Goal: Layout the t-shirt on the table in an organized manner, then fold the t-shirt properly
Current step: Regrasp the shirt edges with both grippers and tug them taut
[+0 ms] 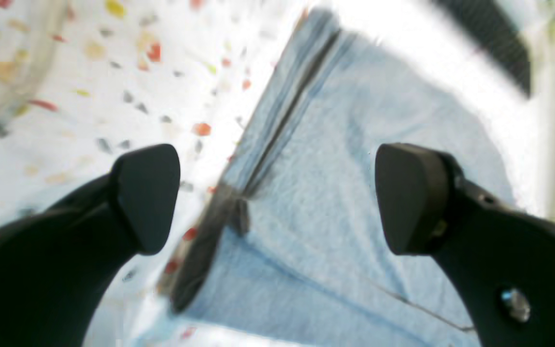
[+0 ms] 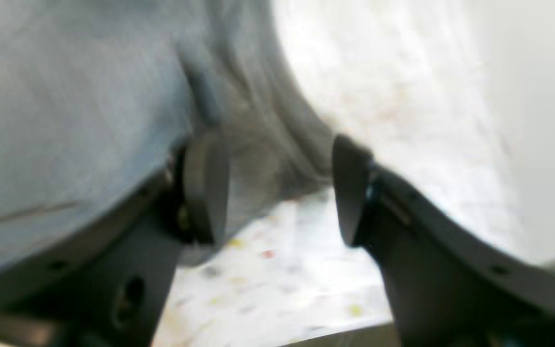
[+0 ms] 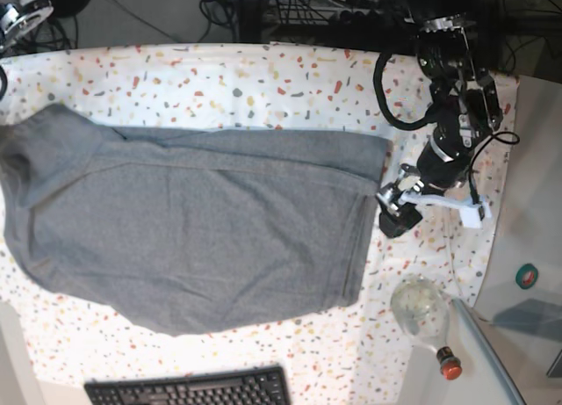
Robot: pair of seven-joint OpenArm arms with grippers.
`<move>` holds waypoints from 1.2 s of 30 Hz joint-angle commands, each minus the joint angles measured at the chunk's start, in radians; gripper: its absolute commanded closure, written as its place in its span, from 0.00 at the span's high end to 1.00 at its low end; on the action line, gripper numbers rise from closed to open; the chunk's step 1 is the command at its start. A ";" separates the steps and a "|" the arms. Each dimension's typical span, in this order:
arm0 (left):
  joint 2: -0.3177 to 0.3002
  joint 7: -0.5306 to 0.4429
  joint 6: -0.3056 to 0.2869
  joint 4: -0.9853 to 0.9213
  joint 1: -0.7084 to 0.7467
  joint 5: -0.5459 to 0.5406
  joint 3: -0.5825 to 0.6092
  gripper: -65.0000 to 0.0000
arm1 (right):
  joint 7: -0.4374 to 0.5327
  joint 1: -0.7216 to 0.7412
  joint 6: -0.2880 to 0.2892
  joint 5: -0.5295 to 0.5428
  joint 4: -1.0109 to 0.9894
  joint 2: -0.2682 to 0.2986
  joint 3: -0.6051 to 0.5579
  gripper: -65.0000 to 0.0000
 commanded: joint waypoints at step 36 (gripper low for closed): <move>-0.028 -0.130 -0.270 -0.338 0.108 -0.040 0.081 0.00 | 0.153 -0.003 0.009 0.028 -0.416 0.016 0.277 0.56</move>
